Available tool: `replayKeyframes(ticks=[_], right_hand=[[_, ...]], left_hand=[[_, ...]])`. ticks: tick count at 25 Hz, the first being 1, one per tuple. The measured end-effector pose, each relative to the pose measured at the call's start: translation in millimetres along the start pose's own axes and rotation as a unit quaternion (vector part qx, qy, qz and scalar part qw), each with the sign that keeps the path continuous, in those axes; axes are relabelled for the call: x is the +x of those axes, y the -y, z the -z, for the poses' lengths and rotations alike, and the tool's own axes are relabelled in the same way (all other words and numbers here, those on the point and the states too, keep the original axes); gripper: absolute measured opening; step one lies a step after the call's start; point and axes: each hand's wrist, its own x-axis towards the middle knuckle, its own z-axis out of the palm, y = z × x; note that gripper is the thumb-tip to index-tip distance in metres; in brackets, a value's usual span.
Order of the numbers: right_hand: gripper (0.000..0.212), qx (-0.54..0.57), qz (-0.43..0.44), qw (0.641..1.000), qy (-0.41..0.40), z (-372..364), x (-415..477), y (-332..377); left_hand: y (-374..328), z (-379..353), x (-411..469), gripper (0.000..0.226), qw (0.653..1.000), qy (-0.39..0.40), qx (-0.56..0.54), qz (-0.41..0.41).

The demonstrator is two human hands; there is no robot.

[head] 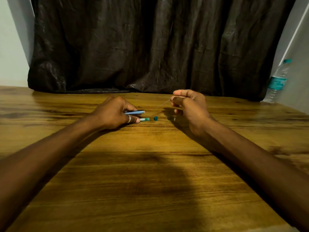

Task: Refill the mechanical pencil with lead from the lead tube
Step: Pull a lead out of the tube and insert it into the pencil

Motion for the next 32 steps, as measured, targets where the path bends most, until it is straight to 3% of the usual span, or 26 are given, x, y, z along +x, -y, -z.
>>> replayKeyframes(ticks=[4,10,16,32], right_hand=[[0.021,0.000,0.002,1.000,0.001,0,0,1],[0.022,0.021,0.007,1.000,-0.008,-1,-1,4],[0.023,0.080,0.019,0.997,0.004,-1,-3,9],[0.017,0.126,0.033,0.991,0.036,-7,0,6]], left_hand=[[-2,2,1,0.021,0.999,-0.005,-0.033,0.020],[-14,5,1,0.047,0.987,-0.019,-0.147,0.053],[-24,13,3,0.025,0.968,0.013,-0.246,0.044],[-27,6,-9,0.022,0.945,0.094,-0.305,0.071]])
